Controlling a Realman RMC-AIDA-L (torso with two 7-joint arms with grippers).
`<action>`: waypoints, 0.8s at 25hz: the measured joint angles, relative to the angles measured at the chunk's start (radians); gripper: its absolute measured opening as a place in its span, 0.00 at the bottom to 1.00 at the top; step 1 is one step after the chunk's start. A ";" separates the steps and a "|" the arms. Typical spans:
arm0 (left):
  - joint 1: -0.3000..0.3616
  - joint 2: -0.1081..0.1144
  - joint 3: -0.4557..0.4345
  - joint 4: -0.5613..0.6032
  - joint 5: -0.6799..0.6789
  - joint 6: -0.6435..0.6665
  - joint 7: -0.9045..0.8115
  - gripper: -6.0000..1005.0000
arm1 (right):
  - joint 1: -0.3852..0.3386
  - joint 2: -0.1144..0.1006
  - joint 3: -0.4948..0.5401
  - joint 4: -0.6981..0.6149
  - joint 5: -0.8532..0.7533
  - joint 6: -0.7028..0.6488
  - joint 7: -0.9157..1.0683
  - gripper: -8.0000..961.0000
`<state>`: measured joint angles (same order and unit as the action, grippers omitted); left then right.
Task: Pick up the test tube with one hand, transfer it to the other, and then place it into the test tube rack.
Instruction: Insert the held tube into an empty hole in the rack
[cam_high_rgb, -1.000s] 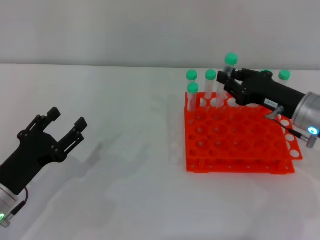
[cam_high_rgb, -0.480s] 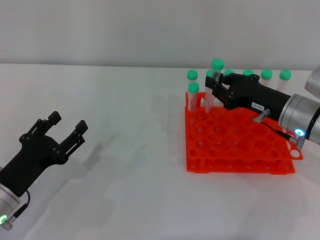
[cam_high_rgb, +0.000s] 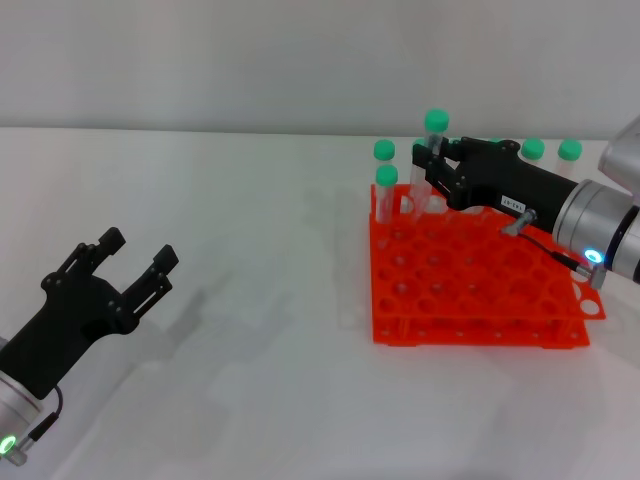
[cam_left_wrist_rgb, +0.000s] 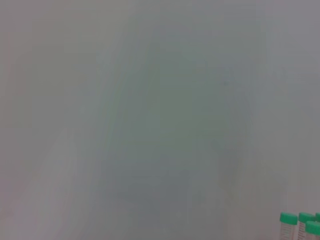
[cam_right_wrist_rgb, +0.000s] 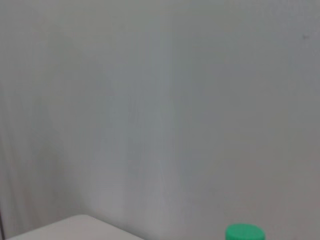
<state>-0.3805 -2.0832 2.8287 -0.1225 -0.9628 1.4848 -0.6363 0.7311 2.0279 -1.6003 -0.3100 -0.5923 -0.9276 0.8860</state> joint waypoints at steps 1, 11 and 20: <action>0.000 0.000 0.000 0.000 0.000 0.000 0.000 0.79 | 0.001 0.000 -0.001 0.000 0.000 0.005 -0.001 0.25; 0.000 0.000 0.000 0.003 0.001 0.000 0.001 0.79 | 0.012 0.000 -0.045 0.000 0.020 0.042 -0.002 0.25; 0.001 -0.001 0.003 0.003 0.003 0.000 0.001 0.79 | 0.016 0.000 -0.064 -0.001 0.024 0.074 -0.004 0.26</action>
<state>-0.3791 -2.0840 2.8314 -0.1196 -0.9601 1.4849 -0.6350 0.7471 2.0278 -1.6639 -0.3114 -0.5688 -0.8537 0.8824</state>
